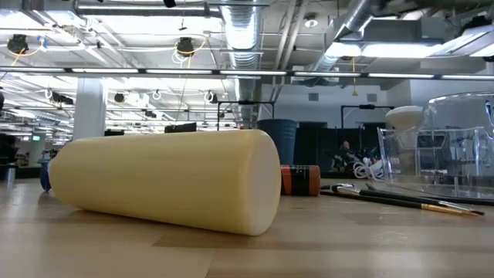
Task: Pick & Place Paint Supplies
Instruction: Put the large black paint bottle into the transparent bin
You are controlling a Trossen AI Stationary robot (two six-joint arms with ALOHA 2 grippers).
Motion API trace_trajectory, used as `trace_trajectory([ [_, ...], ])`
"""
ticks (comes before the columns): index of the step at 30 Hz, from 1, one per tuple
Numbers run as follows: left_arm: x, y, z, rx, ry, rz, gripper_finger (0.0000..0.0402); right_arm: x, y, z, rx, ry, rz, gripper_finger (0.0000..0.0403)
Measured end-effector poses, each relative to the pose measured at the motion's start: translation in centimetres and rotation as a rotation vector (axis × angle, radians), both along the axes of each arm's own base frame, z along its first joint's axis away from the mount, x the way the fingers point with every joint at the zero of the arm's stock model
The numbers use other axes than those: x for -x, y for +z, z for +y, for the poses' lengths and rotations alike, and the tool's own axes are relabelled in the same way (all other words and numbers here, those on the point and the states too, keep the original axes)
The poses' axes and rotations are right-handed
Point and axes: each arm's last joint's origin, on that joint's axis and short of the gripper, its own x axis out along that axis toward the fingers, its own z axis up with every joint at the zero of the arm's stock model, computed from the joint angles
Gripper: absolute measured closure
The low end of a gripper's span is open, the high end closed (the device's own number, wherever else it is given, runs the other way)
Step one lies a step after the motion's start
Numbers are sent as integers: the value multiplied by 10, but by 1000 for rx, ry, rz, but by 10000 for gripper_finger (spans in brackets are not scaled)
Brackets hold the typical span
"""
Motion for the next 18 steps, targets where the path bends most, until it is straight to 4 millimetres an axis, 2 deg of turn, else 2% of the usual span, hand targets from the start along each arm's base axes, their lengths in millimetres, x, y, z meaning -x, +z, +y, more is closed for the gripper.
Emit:
trace_trajectory([
  [2, -1, -1, -1, -7, -4, 8, 178, 5, -3, 4, -23, -23, -60, 261],
  [5, -2, -1, -2, -17, -7, 6, 185, 12, -17, 8, -43, -60, 3, 261],
  [9, -4, -1, -6, -28, -20, 11, 190, 13, -51, 12, -72, -126, 98, 261],
  [15, -5, -1, -11, -29, -45, 10, 192, 29, -98, 13, -142, -219, 218, 247],
  [18, -5, -1, -12, -29, -49, 11, 192, 38, -118, 13, -170, -267, 203, 257],
])
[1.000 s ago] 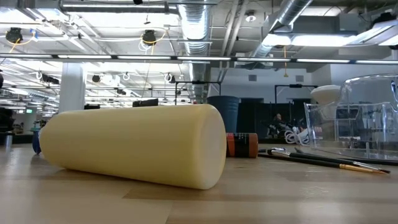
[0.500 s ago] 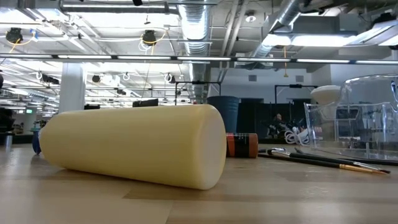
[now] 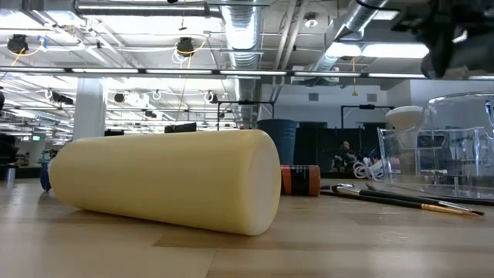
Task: Pick & Place Paint Supplies
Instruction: Put the large black paint bottle into the transparent bin
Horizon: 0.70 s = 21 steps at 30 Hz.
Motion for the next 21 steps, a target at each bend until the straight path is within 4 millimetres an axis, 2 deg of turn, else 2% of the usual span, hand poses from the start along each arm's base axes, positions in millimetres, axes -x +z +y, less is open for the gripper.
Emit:
trace_trajectory([
  [5, 0, 0, -1, 1, -4, 1, 192, 1, -26, 0, -7, -57, -64, 262],
  [10, 0, 0, -1, 4, -1, 4, 192, 3, -52, 0, -22, -72, 70, 252],
  [21, 0, -1, 0, 16, 19, 5, 192, -8, -83, -7, 0, -72, 167, 260],
])
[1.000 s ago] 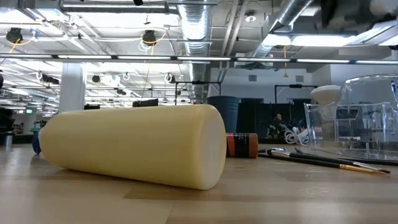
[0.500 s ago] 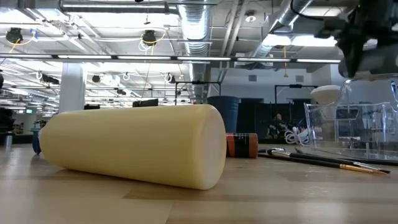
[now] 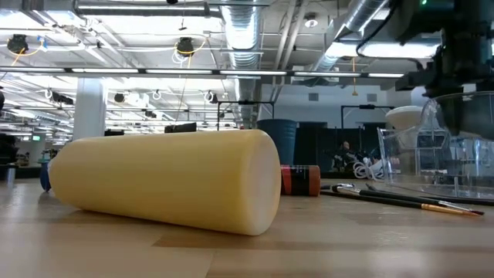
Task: Pick & Place Paint Supplies
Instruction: Put the large black paint bottle into the transparent bin
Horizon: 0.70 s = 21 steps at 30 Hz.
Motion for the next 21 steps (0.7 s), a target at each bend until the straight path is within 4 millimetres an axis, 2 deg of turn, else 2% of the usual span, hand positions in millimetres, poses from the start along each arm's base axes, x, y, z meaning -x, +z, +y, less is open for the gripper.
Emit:
trace_trajectory([
  [4, 0, 0, 0, 2, 2, 2, 192, -5, -7, -5, -10, 44, 45, 252],
  [12, 0, 0, 0, 3, 3, 2, 192, -20, -16, -13, -17, 57, 24, 253],
  [21, 0, 0, 0, 3, 3, 1, 192, -30, -26, -17, -47, 103, 38, 234],
])
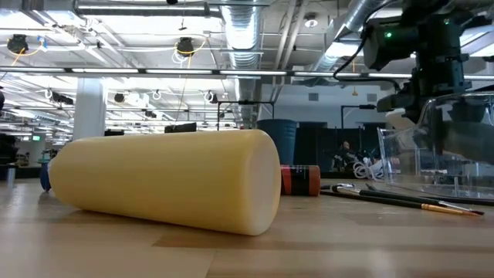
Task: Pick & Place Paint Supplies
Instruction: Put the large black paint bottle into the transparent bin
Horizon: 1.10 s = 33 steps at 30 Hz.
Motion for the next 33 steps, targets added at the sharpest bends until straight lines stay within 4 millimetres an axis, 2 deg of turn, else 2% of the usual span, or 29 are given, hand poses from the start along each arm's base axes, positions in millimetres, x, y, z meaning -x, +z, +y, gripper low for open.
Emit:
trace_trajectory([
  [4, 0, 0, 0, 0, 0, 0, 192, -7, -2, 0, 2, 16, -52, 215],
  [14, 0, 0, 0, 0, 1, -1, 192, -8, -2, -1, -3, 7, -66, 152],
  [19, 0, 0, 0, -1, 0, -1, 192, -8, 4, -1, -25, 30, -99, 148],
  [23, 0, 0, 0, -1, 1, -1, 192, -3, 20, 0, -46, 26, -71, 150],
  [26, 0, 0, 0, -1, 1, -1, 192, 6, 29, 1, -50, 23, 4, 167],
  [28, 0, 0, 0, -2, 1, -1, 192, 11, 29, 1, -57, 41, 54, 193],
  [30, 0, 0, 0, -3, 2, -1, 192, 13, 29, 1, -71, 80, 81, 232],
  [33, 0, 0, 0, -3, 2, -1, 192, 8, 27, 2, -92, 138, 49, 315],
])
